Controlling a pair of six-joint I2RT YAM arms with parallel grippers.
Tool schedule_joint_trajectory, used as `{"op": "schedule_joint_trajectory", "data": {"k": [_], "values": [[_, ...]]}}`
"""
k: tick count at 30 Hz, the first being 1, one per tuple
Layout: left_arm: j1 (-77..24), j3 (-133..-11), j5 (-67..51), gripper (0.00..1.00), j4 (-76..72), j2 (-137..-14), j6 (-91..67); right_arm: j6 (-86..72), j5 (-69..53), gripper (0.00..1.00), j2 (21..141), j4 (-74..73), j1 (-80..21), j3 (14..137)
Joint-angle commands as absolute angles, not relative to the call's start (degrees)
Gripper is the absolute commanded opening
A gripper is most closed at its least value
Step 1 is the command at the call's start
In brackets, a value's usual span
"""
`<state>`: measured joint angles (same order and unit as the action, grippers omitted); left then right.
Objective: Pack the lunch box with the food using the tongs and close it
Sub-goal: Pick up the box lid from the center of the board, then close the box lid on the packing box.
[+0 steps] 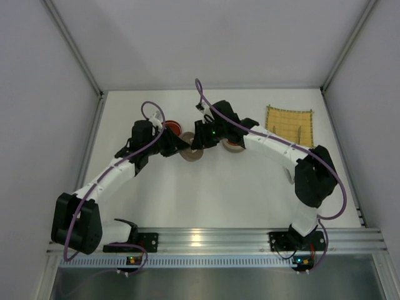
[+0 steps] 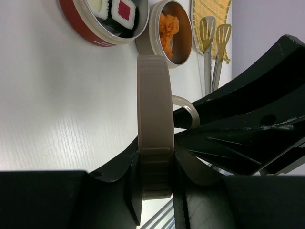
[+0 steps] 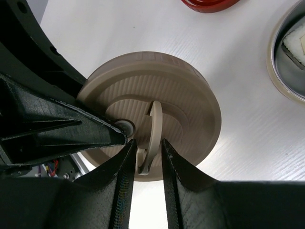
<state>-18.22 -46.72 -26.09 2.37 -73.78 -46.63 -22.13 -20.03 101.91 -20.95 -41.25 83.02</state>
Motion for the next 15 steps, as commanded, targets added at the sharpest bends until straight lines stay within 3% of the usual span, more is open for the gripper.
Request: {"op": "schedule_joint_trajectory", "data": {"k": [1,6,8,10,12,13,14,15], "values": [[-18.3,-48.0,-27.4,0.00,-2.4,-73.5,-47.8,-22.2,-21.9,0.27,102.5,-20.5,-42.5,86.2],[-18.4,-47.7,-27.9,0.00,-3.1,-73.6,-48.2,-22.4,-24.7,0.20,103.2,-19.5,-42.5,86.5],[-18.4,-47.5,-28.5,0.00,-3.5,-73.6,-48.2,-22.2,-25.0,0.15,103.4,-19.5,-42.5,86.6],[-18.4,-47.2,-28.8,0.00,-4.0,-73.3,-48.1,-21.7,-25.2,0.03,103.5,-19.5,-42.5,86.7],[-18.4,-47.1,-29.4,0.02,-3.9,-73.0,-47.3,-20.9,-25.2,0.00,103.4,-20.0,-42.5,86.8],[-18.4,-47.2,-29.4,0.08,-3.5,-72.7,-46.9,-19.4,-25.2,0.00,102.8,-20.5,-42.4,86.9],[-18.3,-47.4,-29.4,0.31,-2.1,-72.4,-45.8,-18.4,-25.1,0.00,102.2,-21.0,-42.1,86.9],[-18.0,-47.6,-29.2,0.44,-0.9,-71.6,-45.1,-17.2,-25.1,0.00,101.6,-22.4,-41.8,86.9]]}}
